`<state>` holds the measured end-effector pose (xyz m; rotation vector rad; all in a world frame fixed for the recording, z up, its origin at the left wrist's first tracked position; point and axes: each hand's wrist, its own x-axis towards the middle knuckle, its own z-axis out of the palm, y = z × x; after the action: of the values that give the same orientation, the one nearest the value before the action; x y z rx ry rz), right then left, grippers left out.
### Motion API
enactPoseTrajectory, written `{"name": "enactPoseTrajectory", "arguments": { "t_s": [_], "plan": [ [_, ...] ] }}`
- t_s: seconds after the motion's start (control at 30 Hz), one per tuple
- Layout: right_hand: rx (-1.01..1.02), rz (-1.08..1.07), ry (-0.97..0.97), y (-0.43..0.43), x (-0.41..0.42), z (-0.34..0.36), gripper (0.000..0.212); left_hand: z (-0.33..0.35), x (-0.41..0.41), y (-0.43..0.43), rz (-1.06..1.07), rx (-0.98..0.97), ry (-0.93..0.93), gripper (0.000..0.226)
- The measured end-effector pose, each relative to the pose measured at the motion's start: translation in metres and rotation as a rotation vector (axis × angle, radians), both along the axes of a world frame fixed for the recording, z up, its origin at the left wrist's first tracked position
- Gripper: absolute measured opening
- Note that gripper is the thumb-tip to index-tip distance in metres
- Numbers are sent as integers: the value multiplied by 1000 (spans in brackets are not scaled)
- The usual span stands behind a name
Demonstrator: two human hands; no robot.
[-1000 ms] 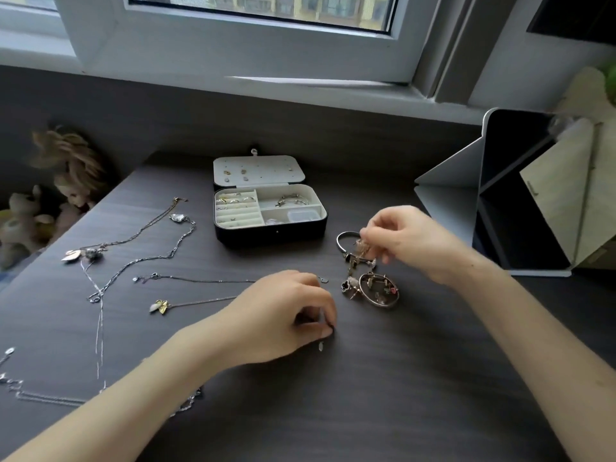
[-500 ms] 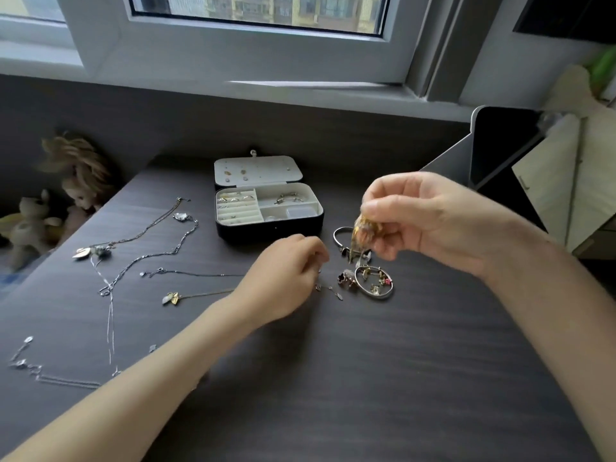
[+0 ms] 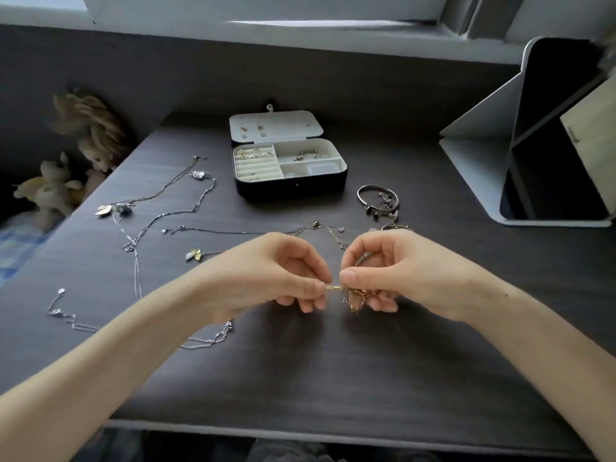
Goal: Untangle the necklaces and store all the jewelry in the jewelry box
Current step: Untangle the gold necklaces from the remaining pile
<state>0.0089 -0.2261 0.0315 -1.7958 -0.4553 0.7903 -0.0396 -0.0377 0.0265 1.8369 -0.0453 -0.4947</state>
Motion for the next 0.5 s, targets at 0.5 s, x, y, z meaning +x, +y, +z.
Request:
{"name": "enactPoseTrajectory", "arguments": {
  "t_s": [0.5],
  "plan": [
    [-112,225,-74,-25,-7,25,20,28,1,11,-434,254,-282,15]
  ]
}}
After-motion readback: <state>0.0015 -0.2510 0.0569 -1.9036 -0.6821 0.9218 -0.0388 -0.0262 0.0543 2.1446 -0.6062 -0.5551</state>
